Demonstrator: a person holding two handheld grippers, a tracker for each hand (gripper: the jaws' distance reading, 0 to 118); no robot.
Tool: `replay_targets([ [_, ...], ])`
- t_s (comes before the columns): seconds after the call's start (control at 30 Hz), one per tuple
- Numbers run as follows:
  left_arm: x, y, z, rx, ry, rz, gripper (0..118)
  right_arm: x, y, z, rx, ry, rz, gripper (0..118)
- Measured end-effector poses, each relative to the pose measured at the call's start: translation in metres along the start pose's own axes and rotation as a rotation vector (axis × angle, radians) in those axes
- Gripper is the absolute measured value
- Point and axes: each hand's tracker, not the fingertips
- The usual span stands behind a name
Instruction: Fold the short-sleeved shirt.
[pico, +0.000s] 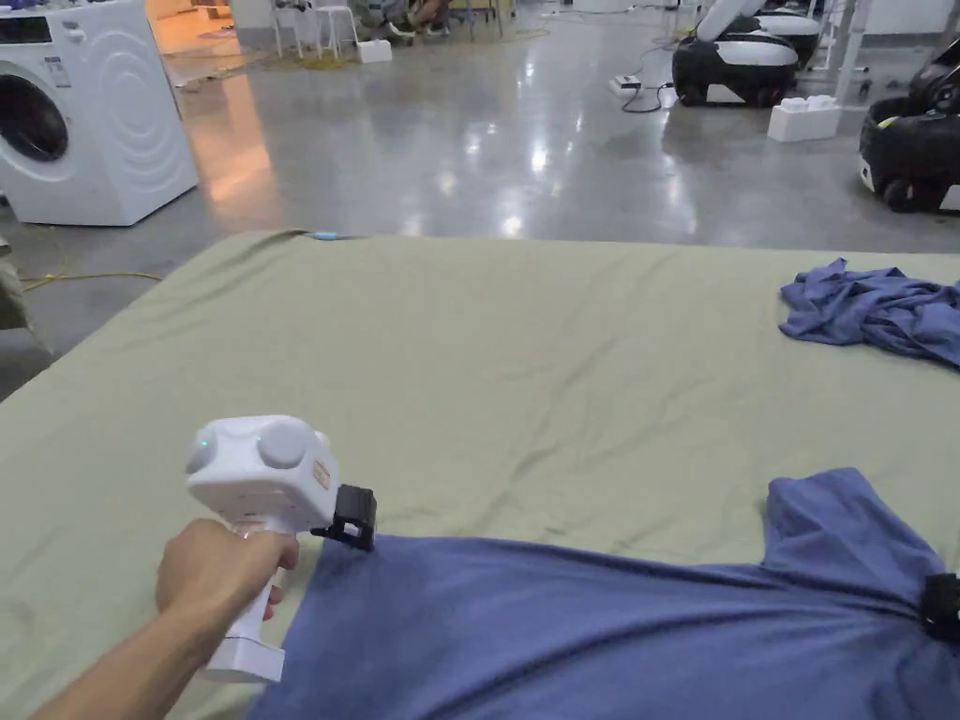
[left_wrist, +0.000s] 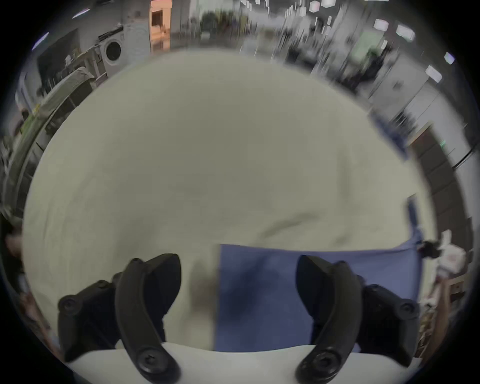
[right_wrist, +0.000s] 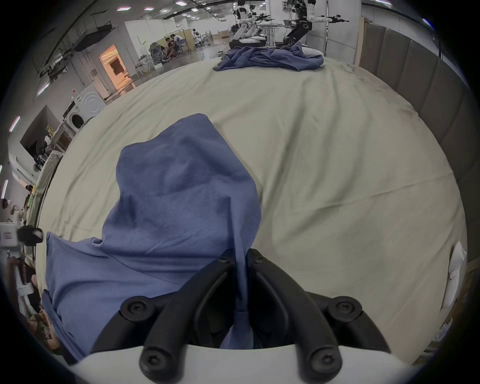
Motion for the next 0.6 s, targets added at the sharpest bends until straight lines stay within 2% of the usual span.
replay_targets([
  [0.1, 0.005, -0.003, 0.000, 0.068, -0.035, 0.059, 91, -0.008, 0.000, 0.005, -0.006, 0.001, 0.012, 8],
  [0.13, 0.002, -0.007, 0.006, 0.093, -0.046, 0.060, 81, -0.009, 0.000, 0.007, -0.005, 0.002, 0.014, 8],
  [0.17, 0.004, -0.008, 0.010, 0.096, -0.058, 0.023, 63, -0.010, 0.000, 0.009, -0.003, 0.004, 0.011, 8],
  [0.2, 0.007, -0.008, 0.014, 0.095, -0.036, -0.035, 18, -0.011, 0.001, 0.011, 0.003, 0.006, 0.010, 8],
  [0.23, 0.007, -0.010, 0.019, 0.112, -0.050, -0.048, 3, -0.005, 0.002, 0.004, 0.013, 0.008, 0.014, 8],
  [0.27, 0.006, -0.015, 0.027, 0.134, -0.116, -0.024, 3, -0.006, 0.001, 0.006, 0.022, 0.014, 0.023, 8],
  [0.37, 0.006, -0.022, 0.039, 0.157, -0.179, 0.005, 3, -0.009, -0.002, 0.020, 0.060, 0.051, 0.026, 8],
  [0.47, 0.010, -0.041, 0.070, 0.209, -0.160, -0.055, 3, -0.011, -0.005, 0.044, 0.110, 0.119, 0.018, 7],
  [0.53, 0.005, -0.052, 0.091, 0.244, -0.195, -0.052, 3, -0.011, -0.010, 0.065, 0.147, 0.160, 0.043, 7],
  [0.6, -0.004, -0.066, 0.111, 0.272, -0.291, -0.010, 3, -0.012, -0.015, 0.090, 0.206, 0.229, 0.084, 7],
])
